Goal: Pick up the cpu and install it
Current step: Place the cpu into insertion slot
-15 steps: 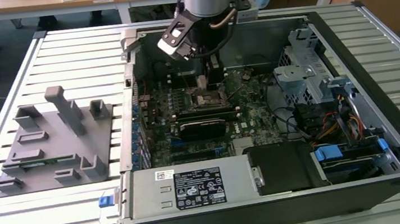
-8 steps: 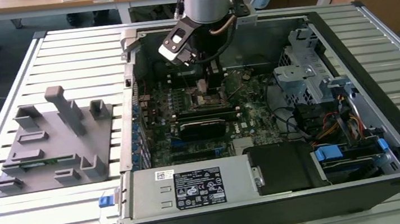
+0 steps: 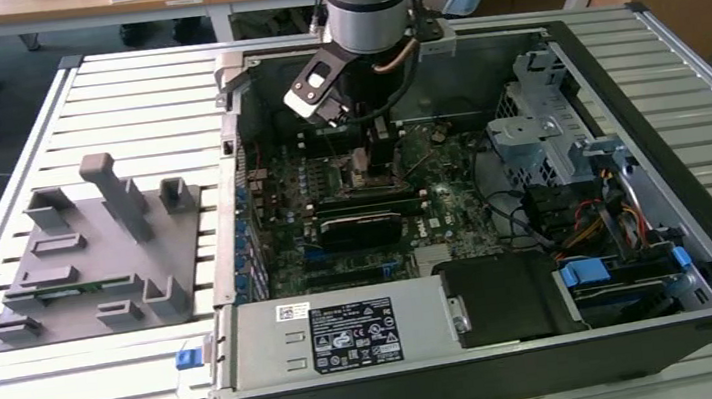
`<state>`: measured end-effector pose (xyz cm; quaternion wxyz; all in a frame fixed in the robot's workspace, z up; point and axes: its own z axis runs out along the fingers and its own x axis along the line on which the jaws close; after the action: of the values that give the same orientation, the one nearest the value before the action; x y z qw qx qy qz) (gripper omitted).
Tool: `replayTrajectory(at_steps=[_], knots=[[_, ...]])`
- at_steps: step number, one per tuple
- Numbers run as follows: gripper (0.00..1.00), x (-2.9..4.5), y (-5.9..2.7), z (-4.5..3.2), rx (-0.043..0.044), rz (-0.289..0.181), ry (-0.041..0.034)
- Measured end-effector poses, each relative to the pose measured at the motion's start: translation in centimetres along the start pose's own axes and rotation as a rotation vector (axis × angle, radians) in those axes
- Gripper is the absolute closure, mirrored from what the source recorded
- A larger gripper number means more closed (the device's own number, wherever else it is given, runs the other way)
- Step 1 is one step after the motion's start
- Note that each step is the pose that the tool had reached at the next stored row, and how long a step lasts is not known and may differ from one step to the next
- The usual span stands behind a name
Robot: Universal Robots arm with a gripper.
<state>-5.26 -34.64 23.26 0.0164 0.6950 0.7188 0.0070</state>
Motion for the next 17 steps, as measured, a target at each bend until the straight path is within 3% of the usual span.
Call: replayTrajectory(at_steps=[7,17], knots=[[0.47,0.58,0.01,0.54,0.0002,0.011,-0.0004],[0.47,1.19,-0.04,2.32,0.0003,0.024,-0.0006]])
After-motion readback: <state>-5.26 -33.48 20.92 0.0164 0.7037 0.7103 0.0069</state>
